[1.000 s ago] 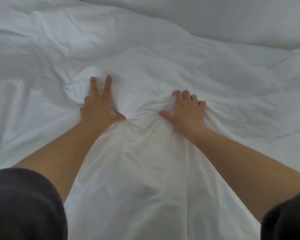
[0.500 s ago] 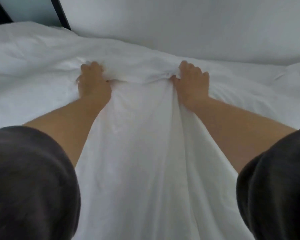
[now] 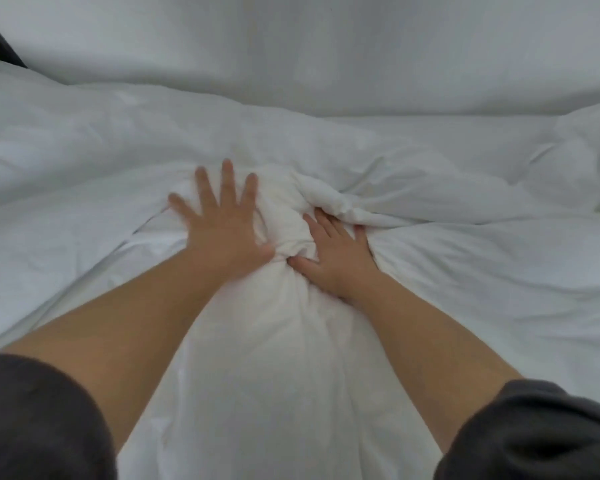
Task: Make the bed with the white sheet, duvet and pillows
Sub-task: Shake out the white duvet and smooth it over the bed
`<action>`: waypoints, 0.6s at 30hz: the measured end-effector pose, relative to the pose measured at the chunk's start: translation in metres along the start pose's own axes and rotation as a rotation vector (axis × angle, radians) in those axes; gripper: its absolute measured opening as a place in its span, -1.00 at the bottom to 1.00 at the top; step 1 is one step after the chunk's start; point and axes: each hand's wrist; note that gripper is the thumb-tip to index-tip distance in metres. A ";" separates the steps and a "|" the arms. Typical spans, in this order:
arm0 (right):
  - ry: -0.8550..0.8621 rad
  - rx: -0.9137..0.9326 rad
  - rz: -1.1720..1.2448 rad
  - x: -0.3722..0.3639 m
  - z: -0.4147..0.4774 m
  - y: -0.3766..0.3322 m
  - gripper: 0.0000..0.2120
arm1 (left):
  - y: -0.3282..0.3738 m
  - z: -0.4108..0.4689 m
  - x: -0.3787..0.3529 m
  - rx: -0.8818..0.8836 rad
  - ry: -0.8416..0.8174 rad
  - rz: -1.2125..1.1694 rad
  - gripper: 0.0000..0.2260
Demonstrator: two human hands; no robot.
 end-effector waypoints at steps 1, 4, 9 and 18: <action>-0.019 0.007 0.059 0.005 0.000 0.003 -0.18 | 0.010 0.007 -0.002 0.041 -0.146 0.017 0.02; -0.096 0.015 0.204 0.021 -0.001 0.011 -0.22 | 0.025 0.028 0.010 0.163 -0.472 0.056 0.28; -0.133 0.018 0.137 0.022 -0.004 0.009 -0.17 | 0.033 0.023 0.001 0.270 -0.623 0.114 0.54; -0.350 0.078 0.239 0.044 0.007 0.018 -0.22 | 0.038 0.031 -0.001 0.370 -0.677 0.084 0.49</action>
Point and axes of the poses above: each hand's wrist, its own z-axis towards the middle knuckle, its own x-axis out of the back of the hand, y = z × x, and after that the axes turned 12 degrees about -z, right-handed
